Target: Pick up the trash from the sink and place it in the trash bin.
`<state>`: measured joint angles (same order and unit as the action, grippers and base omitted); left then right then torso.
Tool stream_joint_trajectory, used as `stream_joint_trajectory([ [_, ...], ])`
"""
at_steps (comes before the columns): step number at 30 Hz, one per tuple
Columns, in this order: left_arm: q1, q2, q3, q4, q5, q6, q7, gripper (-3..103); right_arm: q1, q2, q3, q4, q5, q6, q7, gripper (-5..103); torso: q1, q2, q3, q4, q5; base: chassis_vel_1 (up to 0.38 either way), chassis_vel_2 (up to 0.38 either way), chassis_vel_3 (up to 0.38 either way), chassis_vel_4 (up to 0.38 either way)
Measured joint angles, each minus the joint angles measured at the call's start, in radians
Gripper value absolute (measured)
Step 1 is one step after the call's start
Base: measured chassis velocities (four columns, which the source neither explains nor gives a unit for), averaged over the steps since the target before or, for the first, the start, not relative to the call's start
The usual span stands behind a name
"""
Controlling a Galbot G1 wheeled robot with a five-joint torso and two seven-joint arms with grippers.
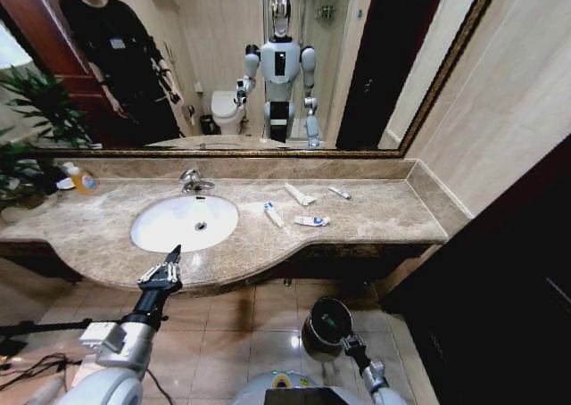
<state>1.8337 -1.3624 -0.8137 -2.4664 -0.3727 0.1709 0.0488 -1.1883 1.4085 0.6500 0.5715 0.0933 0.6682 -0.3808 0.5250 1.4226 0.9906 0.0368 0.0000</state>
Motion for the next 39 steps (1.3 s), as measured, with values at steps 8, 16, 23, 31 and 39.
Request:
stream_joint_trajectory([
  [8, 0.000, 0.000, 0.000, 0.000, 0.000, 0.000, 0.000, 0, 0.001, -0.003, 0.000, -0.004, 0.007, 0.000, 0.009, 76, 0.000, 0.000, 0.000, 0.0000, 0.0000, 0.000, 0.000, 0.000, 0.000],
  [16, 0.000, 0.000, 0.000, 0.000, 0.000, 0.000, 0.000, 0, 0.002, 0.001, 0.000, -0.003, 0.008, -0.001, 0.023, 100, 0.000, 0.000, 0.000, 0.0000, 0.0000, 0.000, 0.000, 0.000, 0.000],
  [23, 0.000, 0.000, 0.000, 0.000, 0.000, 0.000, 0.000, 0, -0.002, 0.000, 0.001, 0.007, 0.008, -0.002, 0.029, 100, 0.000, 0.000, 0.000, 0.0000, -0.0001, 0.000, 0.000, 0.000, 0.000],
  [31, 0.000, 0.000, 0.000, 0.000, 0.000, 0.000, 0.000, 0, -0.010, 0.002, 0.001, 0.023, 0.006, -0.003, 0.045, 100, 0.000, 0.000, 0.000, 0.0000, 0.0000, 0.000, 0.000, 0.000, 0.000],
  [39, 0.000, 0.000, 0.000, 0.000, 0.000, 0.000, 0.000, 0, -0.095, -0.007, -0.001, 0.198, 0.008, -0.036, 0.076, 100, 0.000, 0.000, 0.000, 0.0000, 0.0000, 0.000, 0.000, 0.000, 0.000],
])
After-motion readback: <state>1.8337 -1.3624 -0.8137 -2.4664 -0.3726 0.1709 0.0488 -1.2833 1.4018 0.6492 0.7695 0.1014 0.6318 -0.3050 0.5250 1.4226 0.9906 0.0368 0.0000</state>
